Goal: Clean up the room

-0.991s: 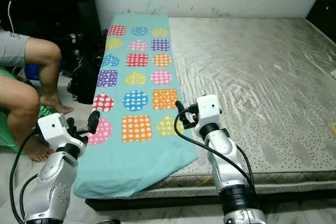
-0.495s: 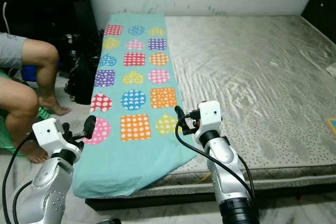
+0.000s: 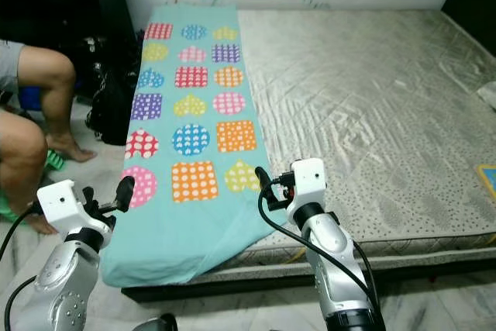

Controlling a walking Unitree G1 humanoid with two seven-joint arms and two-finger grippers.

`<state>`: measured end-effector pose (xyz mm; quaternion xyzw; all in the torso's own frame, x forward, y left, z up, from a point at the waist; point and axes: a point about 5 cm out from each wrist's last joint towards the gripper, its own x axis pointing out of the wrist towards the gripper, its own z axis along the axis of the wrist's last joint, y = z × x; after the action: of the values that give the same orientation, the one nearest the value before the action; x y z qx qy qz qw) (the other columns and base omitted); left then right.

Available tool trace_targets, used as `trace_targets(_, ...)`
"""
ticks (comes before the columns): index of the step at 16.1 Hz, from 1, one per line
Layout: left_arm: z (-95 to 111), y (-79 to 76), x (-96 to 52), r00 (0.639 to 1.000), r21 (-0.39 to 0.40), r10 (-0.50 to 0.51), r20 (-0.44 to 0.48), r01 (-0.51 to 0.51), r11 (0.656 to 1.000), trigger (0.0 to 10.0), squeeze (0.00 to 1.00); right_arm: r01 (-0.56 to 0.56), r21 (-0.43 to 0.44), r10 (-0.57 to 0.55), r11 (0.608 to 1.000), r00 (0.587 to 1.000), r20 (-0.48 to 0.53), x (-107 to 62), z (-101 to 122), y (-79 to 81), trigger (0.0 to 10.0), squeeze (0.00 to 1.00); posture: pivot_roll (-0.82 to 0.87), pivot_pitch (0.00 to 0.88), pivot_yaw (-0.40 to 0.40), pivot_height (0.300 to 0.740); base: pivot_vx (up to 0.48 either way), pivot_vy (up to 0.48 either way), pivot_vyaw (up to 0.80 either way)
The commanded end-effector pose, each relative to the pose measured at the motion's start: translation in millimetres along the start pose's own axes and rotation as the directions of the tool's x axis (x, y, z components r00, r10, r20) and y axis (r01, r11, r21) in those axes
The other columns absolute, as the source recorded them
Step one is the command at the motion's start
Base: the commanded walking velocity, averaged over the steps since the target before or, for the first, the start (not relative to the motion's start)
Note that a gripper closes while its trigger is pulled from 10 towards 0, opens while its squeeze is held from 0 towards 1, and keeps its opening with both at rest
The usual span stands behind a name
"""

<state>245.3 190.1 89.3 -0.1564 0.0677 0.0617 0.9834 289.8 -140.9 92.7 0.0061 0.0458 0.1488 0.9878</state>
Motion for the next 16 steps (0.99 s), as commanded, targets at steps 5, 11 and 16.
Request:
trace_targets(5, 2, 3.5, -13.7, 0.999, 0.023, 0.033, -0.016, -0.033, 0.999, 10.0, 0.00, -0.024, 0.020, 0.025, 0.999, 0.999, -0.037, -13.7, -3, 3.1, 10.0, 0.00, -0.07, 0.230, -0.028, 0.740, 0.000, 0.000, 0.00)
trace_targets(11, 2, 4.8, -18.3, 0.998, 0.034, 0.055, -0.035, -0.054, 0.998, 10.0, 0.00, -0.019, 0.036, 0.021, 0.999, 0.998, -0.052, -17.0, -3, 4.5, 10.0, 0.00, -0.07, 0.249, -0.029, 0.740, 0.000, 0.000, 0.00)
trace_targets(16, 3, 6.5, -14.9, 0.997, 0.046, 0.067, -0.034, -0.065, 0.997, 10.0, 0.00, -0.027, 0.033, 0.029, 0.999, 0.998, -0.053, -13.1, -2, 6.1, 10.0, 0.00, -0.06, 0.243, -0.028, 0.740, 0.000, 0.000, 0.00)
